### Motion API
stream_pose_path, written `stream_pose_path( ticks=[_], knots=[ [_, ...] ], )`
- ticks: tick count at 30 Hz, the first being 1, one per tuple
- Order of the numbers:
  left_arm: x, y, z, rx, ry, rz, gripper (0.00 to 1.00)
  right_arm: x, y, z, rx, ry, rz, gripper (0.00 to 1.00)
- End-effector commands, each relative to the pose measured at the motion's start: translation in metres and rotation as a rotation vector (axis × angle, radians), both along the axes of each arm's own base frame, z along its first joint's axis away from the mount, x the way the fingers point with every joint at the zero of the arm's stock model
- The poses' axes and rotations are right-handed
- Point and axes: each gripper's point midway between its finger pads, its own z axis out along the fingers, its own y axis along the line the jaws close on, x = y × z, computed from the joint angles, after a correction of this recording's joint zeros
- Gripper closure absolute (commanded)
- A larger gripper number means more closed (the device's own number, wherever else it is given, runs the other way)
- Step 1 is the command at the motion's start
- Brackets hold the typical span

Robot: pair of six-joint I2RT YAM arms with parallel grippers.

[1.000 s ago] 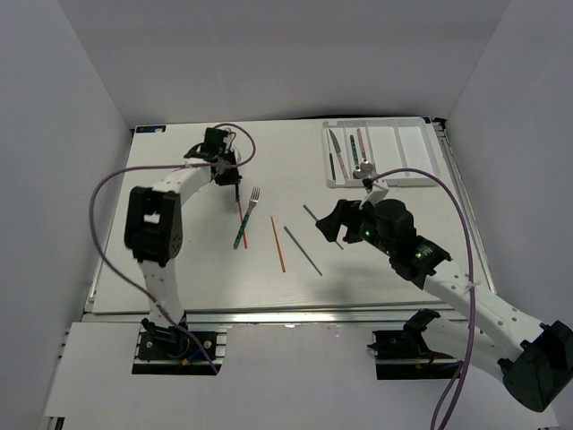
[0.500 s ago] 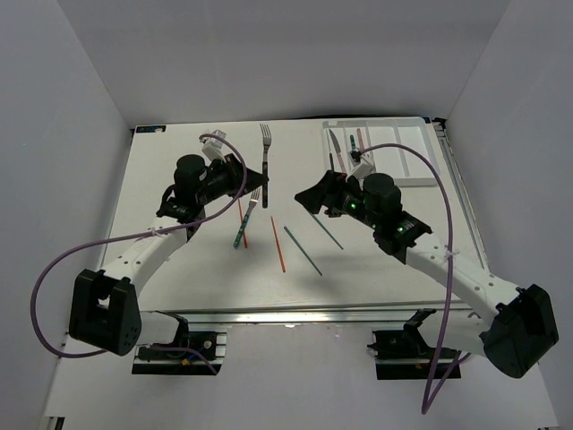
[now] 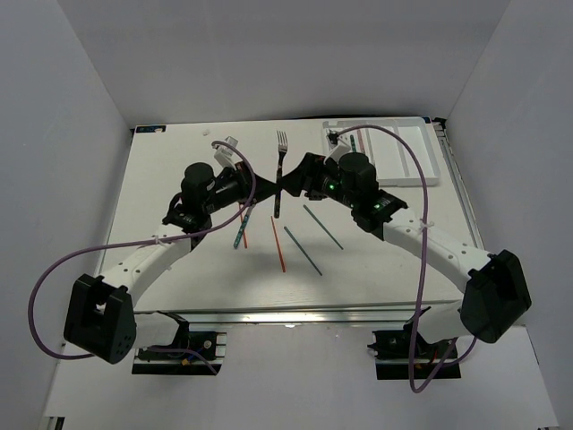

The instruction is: Sort the eating utensils into containers

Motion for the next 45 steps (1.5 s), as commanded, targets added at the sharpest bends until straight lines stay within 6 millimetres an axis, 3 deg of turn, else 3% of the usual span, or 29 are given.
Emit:
stream_pose_path(
  ticks=[1,5,8,9,10,13,14,17,18,19,21,22,23,24,25,26,27,28,32,33,37,40,41,42,44,45],
  knots=[
    [-0.009,-0.003,0.019,-0.031,-0.061,-0.018,1.0,0.01,0.005,0.033,0.029,-0.074,-0.024,0.26],
    [-0.011,-0.01,0.018,-0.032,-0.057,-0.033,1.0,0.016,0.012,0.032,0.023,-0.07,-0.017,0.27],
    [-0.012,-0.014,0.02,-0.033,-0.065,-0.04,1.0,0.021,0.021,0.027,0.005,-0.059,-0.008,0.35],
    [-0.012,-0.015,0.018,-0.03,-0.063,-0.04,1.0,0.022,0.023,0.023,-0.01,-0.045,-0.007,0.39],
    [-0.012,-0.016,0.019,-0.028,-0.065,-0.039,1.0,0.024,0.03,0.023,-0.02,-0.048,-0.002,0.53],
    [-0.008,-0.017,0.016,-0.011,-0.065,-0.028,0.98,0.026,0.037,0.016,-0.078,-0.048,-0.005,0.74],
    [-0.007,-0.016,0.014,-0.002,-0.056,-0.021,0.78,0.026,0.036,0.015,-0.09,-0.048,-0.007,0.8],
    [0.0,-0.01,0.01,0.049,-0.042,0.029,0.4,0.034,0.028,0.01,-0.144,-0.065,-0.047,1.0],
    [0.004,-0.005,0.008,0.086,-0.045,0.058,0.05,0.037,0.02,0.002,-0.201,-0.072,-0.055,1.0],
    [0.008,0.002,0.004,0.133,-0.032,0.096,0.02,0.049,0.007,-0.001,-0.234,-0.075,-0.092,1.0],
    [0.018,0.027,-0.009,0.304,0.013,0.209,0.02,0.067,-0.012,-0.011,-0.304,-0.06,-0.117,1.0],
    [0.018,0.038,-0.013,0.37,0.021,0.241,0.02,0.089,-0.038,-0.018,-0.357,-0.063,-0.14,1.0],
    [0.018,0.061,-0.017,0.47,0.054,0.326,0.02,0.101,-0.053,-0.015,-0.403,-0.049,-0.148,1.0],
    [0.017,0.076,-0.019,0.545,0.038,0.363,0.02,0.119,-0.068,-0.039,-0.475,-0.001,-0.161,1.0],
    [0.015,0.091,-0.02,0.597,0.037,0.413,0.02,0.144,-0.105,-0.05,-0.554,0.018,-0.215,1.0],
    [0.009,0.104,-0.014,0.623,0.018,0.457,0.02,0.149,-0.125,-0.062,-0.615,0.073,-0.223,1.0],
    [0.005,0.124,-0.024,0.705,0.022,0.511,0.02,0.173,-0.137,-0.067,-0.651,0.081,-0.249,1.0],
    [0.001,0.132,-0.026,0.736,0.018,0.527,0.02,0.192,-0.17,-0.074,-0.703,0.104,-0.316,1.0],
    [-0.015,0.163,-0.05,0.883,0.024,0.567,0.02,0.253,-0.229,-0.086,-0.827,0.106,-0.342,1.0],
    [-0.021,0.171,-0.065,0.922,0.035,0.568,0.02,0.275,-0.249,-0.087,-0.847,0.109,-0.379,1.0],
    [-0.031,0.167,-0.08,0.849,0.027,0.566,0.02,0.304,-0.274,-0.11,-0.893,0.069,-0.357,1.0],
    [-0.029,0.176,-0.073,0.857,0.014,0.624,0.02,0.311,-0.286,-0.129,-0.926,0.047,-0.365,1.0],
    [-0.029,0.177,-0.075,0.866,0.019,0.627,0.02,0.316,-0.29,-0.131,-0.934,0.039,-0.375,1.0],
    [-0.029,0.177,-0.076,0.87,0.025,0.625,0.02,0.318,-0.293,-0.148,-0.954,0.063,-0.37,1.0],
    [-0.028,0.172,-0.084,0.877,0.044,0.59,0.02,0.322,-0.296,-0.156,-0.954,0.072,-0.368,1.0],
    [-0.028,0.171,-0.086,0.88,0.048,0.582,0.02,0.323,-0.299,-0.167,-0.953,0.089,-0.369,0.94]
  ],
)
